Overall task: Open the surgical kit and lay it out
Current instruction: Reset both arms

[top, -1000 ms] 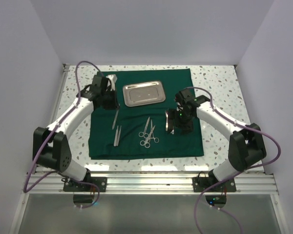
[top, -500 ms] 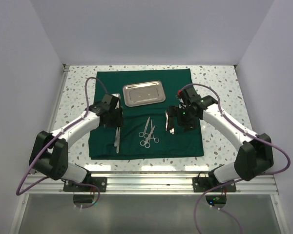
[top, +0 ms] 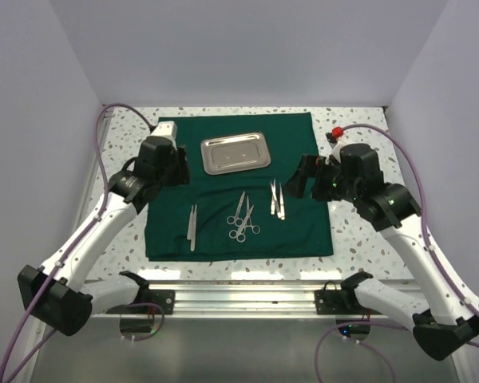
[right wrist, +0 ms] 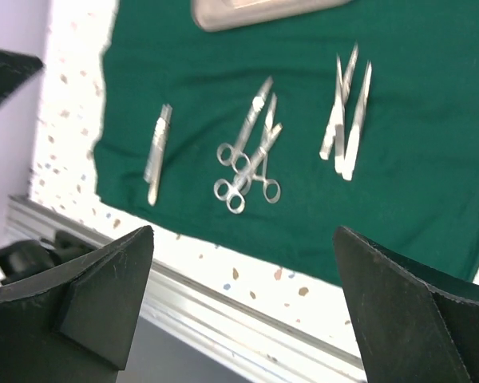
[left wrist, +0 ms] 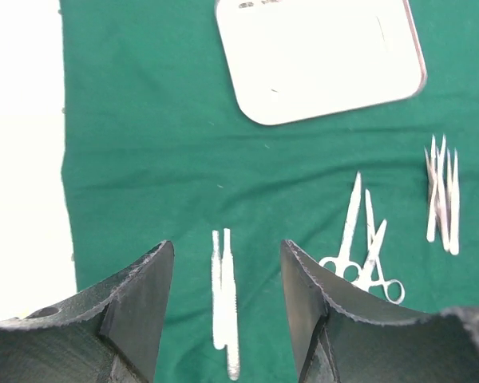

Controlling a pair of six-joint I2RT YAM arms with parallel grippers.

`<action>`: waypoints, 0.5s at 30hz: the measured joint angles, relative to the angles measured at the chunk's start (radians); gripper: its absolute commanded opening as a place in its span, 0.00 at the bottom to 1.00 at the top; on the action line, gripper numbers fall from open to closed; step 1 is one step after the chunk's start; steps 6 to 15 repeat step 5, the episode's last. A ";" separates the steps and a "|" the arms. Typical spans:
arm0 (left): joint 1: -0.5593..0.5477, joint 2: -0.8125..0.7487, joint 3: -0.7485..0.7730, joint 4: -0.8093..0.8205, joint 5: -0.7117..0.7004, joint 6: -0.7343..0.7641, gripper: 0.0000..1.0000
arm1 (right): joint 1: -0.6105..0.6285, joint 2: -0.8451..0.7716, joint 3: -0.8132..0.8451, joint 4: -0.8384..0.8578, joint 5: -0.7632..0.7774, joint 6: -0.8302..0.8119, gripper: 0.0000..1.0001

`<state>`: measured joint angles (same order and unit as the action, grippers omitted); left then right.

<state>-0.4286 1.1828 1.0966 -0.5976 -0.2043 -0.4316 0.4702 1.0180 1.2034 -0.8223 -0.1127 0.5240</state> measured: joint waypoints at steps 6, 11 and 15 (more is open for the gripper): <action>0.000 -0.022 0.022 -0.024 -0.082 0.033 0.65 | 0.000 -0.041 0.060 0.011 0.027 0.003 0.99; 0.000 -0.022 0.022 -0.024 -0.082 0.033 0.65 | 0.000 -0.041 0.060 0.011 0.027 0.003 0.99; 0.000 -0.022 0.022 -0.024 -0.082 0.033 0.65 | 0.000 -0.041 0.060 0.011 0.027 0.003 0.99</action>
